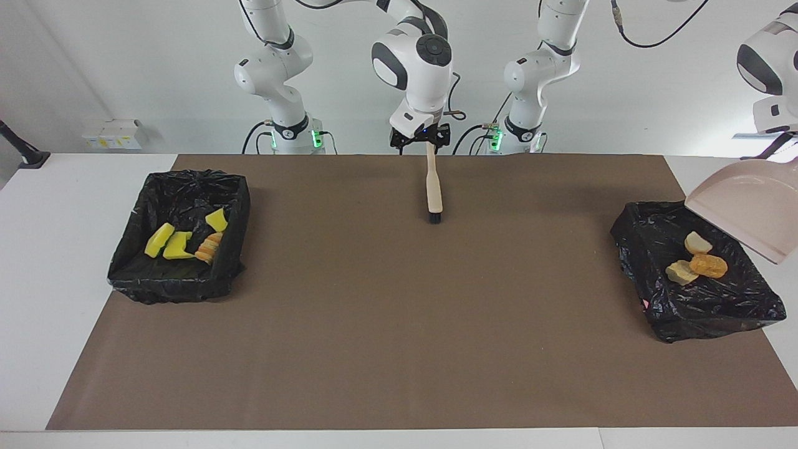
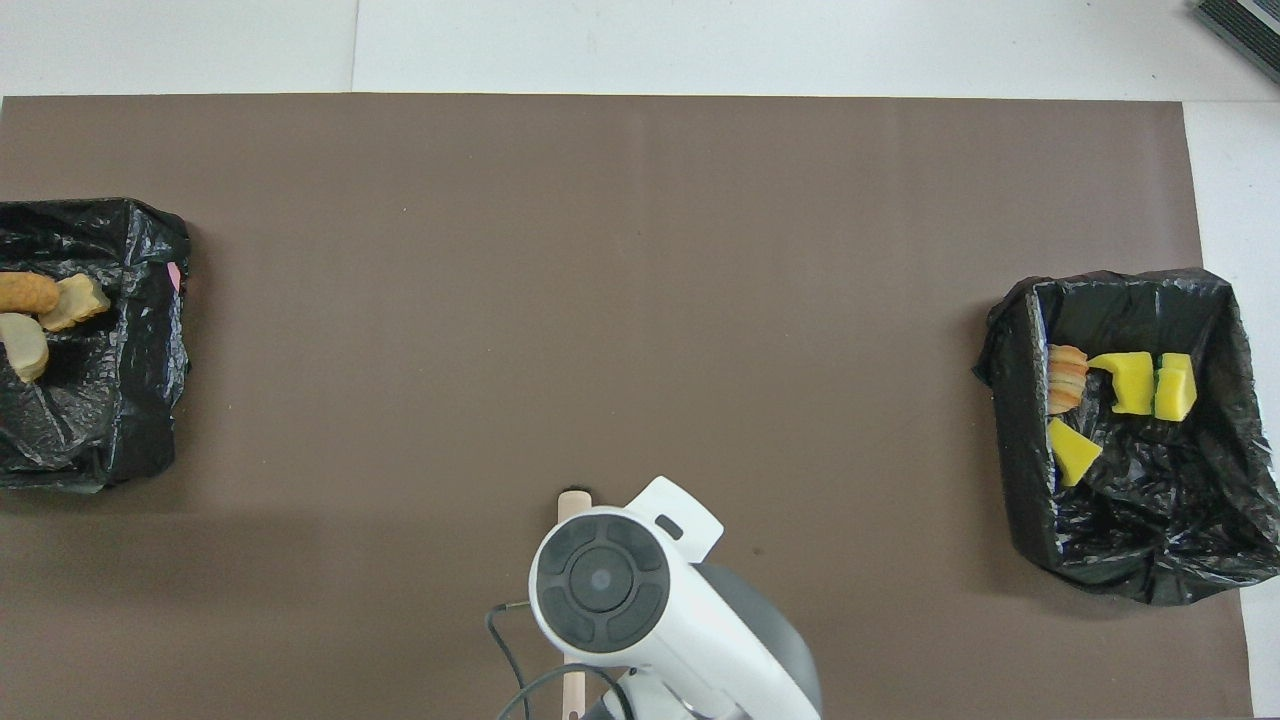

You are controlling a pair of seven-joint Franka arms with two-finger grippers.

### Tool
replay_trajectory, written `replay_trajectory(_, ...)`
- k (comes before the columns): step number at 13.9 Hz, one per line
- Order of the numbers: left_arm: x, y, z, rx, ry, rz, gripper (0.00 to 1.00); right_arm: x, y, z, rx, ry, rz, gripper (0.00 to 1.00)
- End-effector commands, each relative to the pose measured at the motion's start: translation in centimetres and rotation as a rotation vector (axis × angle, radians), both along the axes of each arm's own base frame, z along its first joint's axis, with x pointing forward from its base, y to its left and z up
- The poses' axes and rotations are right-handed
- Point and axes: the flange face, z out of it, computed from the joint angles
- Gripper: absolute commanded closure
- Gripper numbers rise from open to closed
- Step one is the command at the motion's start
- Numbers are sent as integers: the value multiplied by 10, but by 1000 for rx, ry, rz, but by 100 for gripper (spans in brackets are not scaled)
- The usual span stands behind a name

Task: Sweep and dump trash in bin
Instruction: 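Lay the brush on the mat and withdraw the right gripper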

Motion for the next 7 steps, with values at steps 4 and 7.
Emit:
replay_trajectory(4,14,-12,64,45,-64,-69,100,76,-64,43,21,-72,109,0)
replay_trajectory(7,10,-29,75,-191,-186,-18,100,107,-104,58,38,-95,158,0)
